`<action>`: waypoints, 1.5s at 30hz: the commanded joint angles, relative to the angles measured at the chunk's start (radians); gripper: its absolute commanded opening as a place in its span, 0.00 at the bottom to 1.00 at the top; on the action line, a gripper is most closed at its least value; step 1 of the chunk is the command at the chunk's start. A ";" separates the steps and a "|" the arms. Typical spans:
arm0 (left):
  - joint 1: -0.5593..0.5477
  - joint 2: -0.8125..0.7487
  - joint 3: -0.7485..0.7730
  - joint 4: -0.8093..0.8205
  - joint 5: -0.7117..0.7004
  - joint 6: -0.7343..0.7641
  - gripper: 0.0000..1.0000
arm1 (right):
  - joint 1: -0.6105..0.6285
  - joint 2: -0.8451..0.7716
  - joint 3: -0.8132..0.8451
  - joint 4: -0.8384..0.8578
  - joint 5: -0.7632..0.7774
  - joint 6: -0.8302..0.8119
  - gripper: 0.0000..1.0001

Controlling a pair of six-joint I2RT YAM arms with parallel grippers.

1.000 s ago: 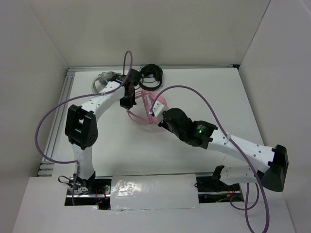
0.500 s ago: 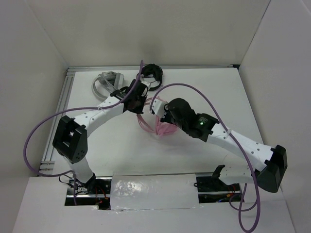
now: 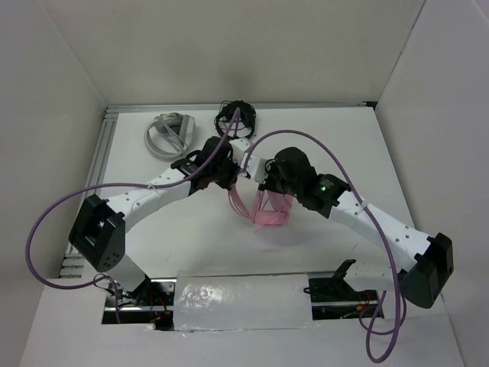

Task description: Wrap the headphones

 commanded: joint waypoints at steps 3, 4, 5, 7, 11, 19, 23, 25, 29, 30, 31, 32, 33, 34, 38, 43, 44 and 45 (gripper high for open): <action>-0.013 -0.078 -0.037 0.054 0.145 0.111 0.00 | -0.136 -0.051 0.007 0.153 -0.156 0.028 0.06; -0.014 -0.079 -0.042 0.058 0.152 0.111 0.00 | -0.153 -0.058 -0.002 0.165 -0.204 0.034 0.07; -0.013 -0.079 -0.043 0.058 0.155 0.117 0.00 | -0.188 -0.060 -0.007 0.167 -0.308 0.036 0.07; -0.014 -0.072 -0.040 0.058 0.159 0.120 0.00 | -0.223 -0.051 -0.004 0.136 -0.423 0.031 0.08; -0.013 -0.032 -0.026 0.043 0.170 0.134 0.00 | -0.334 -0.003 0.004 0.115 -0.649 0.062 0.10; -0.011 0.043 -0.017 0.042 0.199 0.162 0.00 | -0.423 0.126 0.012 0.139 -0.600 0.172 0.13; 0.004 0.108 0.026 0.010 0.192 0.149 0.00 | -0.420 0.170 0.007 0.170 -0.481 0.237 0.13; 0.021 0.152 0.041 -0.006 0.204 0.137 0.00 | -0.421 0.164 -0.014 0.199 -0.473 0.243 0.13; 0.035 0.201 0.067 -0.015 0.227 0.132 0.00 | -0.424 0.179 -0.028 0.241 -0.422 0.257 0.13; 0.038 0.209 0.072 -0.017 0.224 0.134 0.00 | -0.426 0.192 -0.022 0.224 -0.404 0.255 0.13; 0.040 0.217 0.078 -0.021 0.213 0.134 0.00 | -0.429 0.202 -0.004 0.215 -0.393 0.252 0.13; 0.040 0.240 0.098 -0.034 0.205 0.136 0.00 | -0.431 0.231 0.004 0.208 -0.379 0.252 0.13; 0.043 0.254 0.107 -0.041 0.196 0.136 0.00 | -0.437 0.245 0.013 0.195 -0.370 0.251 0.13; 0.044 0.267 0.127 -0.050 0.201 0.136 0.00 | -0.444 0.273 0.030 0.191 -0.364 0.251 0.13; 0.055 0.318 0.158 -0.075 0.224 0.140 0.00 | -0.473 0.337 0.071 0.179 -0.425 0.261 0.14; 0.061 0.353 0.194 -0.093 0.198 0.139 0.00 | -0.510 0.426 0.163 0.087 -0.507 0.266 0.16; 0.066 0.363 0.205 -0.103 0.189 0.136 0.00 | -0.512 0.428 0.160 0.096 -0.510 0.267 0.18; 0.067 0.366 0.222 -0.113 0.187 0.136 0.00 | -0.518 0.433 0.160 0.099 -0.516 0.271 0.20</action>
